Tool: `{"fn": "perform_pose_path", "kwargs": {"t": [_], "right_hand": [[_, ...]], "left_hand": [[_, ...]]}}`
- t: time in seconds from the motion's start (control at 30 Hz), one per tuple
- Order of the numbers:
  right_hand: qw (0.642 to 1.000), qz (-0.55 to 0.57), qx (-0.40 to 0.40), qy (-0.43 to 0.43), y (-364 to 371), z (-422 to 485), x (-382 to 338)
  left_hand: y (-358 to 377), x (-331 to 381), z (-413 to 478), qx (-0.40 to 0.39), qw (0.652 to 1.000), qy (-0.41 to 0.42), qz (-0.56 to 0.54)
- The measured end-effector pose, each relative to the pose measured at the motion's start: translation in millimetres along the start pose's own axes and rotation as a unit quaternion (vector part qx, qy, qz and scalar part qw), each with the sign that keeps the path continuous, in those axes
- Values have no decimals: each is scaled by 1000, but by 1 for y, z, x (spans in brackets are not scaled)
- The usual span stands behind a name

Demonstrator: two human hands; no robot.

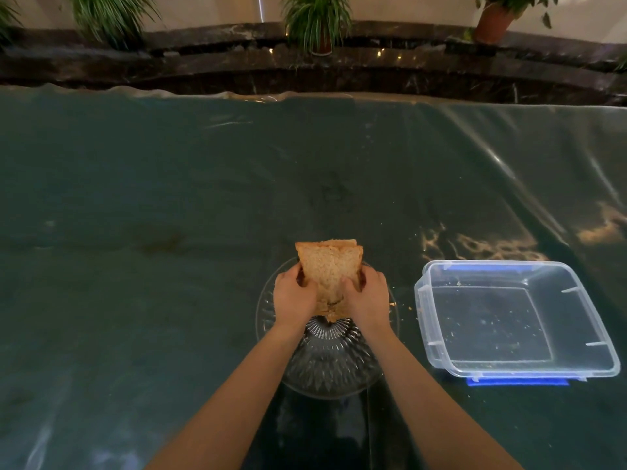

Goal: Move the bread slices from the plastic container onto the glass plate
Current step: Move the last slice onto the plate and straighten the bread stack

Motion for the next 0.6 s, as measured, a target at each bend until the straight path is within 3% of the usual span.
{"fn": "perform_pose_path", "kwargs": {"t": [0.6], "right_hand": [[1000,5,22,11,-6,-9,8]], "left_hand": [[-2,5,-10,20,999,29,34]]}}
Point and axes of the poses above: each hand's wrist, its own z-axis towards the middle knuckle, its own y-axis out of the palm, x = y × z, the point moved 8 cm from there along z, towards the middle knuckle, and after that the axes turned 10 degrees about y, right-handed, at the moved point
